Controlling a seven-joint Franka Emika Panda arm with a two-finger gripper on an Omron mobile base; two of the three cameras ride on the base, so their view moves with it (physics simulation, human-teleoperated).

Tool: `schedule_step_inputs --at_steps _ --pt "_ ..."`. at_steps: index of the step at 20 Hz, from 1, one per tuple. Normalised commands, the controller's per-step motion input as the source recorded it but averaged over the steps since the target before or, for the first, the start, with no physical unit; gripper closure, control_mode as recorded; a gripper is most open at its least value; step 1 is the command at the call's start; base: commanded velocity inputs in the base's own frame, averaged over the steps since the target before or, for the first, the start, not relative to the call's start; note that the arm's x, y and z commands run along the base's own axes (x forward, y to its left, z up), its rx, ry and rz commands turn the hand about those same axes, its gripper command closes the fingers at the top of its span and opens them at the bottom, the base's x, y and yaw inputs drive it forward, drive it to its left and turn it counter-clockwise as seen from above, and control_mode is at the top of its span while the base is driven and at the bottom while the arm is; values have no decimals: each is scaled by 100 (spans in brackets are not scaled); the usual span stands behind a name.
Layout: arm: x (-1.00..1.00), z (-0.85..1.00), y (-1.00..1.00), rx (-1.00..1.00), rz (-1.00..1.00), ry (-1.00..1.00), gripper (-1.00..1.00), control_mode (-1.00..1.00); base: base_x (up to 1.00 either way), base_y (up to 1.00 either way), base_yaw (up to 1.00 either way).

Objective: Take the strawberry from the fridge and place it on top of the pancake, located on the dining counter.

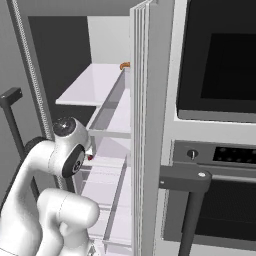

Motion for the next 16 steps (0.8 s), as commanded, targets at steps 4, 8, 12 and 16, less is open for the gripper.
schedule_step_inputs --at_steps 4,8,12,16 --pt "-66 100 44 0 5 3 100 -100 0 0 0" --pt "-42 72 37 0 0 14 100 -100 0 0 0" --pt "-67 -8 0 0 -6 0 100 -100 0 0 0" --pt "-25 -32 -8 0 -9 0 100 -100 0 0 0"
